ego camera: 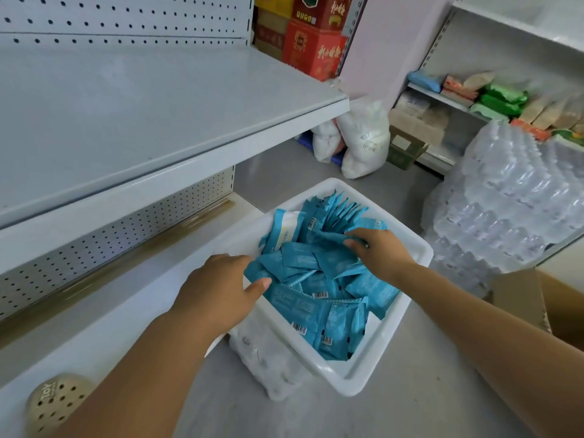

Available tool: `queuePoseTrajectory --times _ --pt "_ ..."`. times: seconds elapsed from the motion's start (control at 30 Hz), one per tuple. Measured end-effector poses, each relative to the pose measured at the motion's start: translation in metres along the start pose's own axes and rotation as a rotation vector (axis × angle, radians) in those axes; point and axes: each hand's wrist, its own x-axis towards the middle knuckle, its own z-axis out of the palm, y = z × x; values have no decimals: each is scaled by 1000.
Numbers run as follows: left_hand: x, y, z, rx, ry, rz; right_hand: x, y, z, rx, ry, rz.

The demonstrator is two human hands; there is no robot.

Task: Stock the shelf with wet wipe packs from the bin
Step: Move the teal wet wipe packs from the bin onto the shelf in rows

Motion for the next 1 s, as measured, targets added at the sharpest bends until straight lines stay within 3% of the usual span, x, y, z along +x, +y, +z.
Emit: queuePoseTrajectory --times 0.1,0.17,0.3,0.43,0.6,0.73,0.83,0.9,1.0 --pt "-1 5 -2 -120 17 5 -5 -8 -11 179 177 22" --pt "-2 13 -4 -262 47 27 -14 -22 -19 413 206 77" --pt "-2 25 -5 -573 63 26 -33 -52 -25 1001 -28 140" --pt "-2 29 -7 -972 23 -78 -46 -71 -20 1127 -291 57" --pt "-3 25 -15 -1282 -11 -172 -53 -84 -18 1077 -409 -11" --pt "-2 16 -17 -1374 50 -246 -42 -61 -19 1002 -188 87" --pt "0 10 -18 -1364 76 -278 -32 -29 -16 545 -31 52" --pt "1 8 -17 -1360 76 -297 -30 -13 -11 234 -69 8" --pt "2 9 -15 -1365 71 -325 -32 -2 2 37 -205 -70"
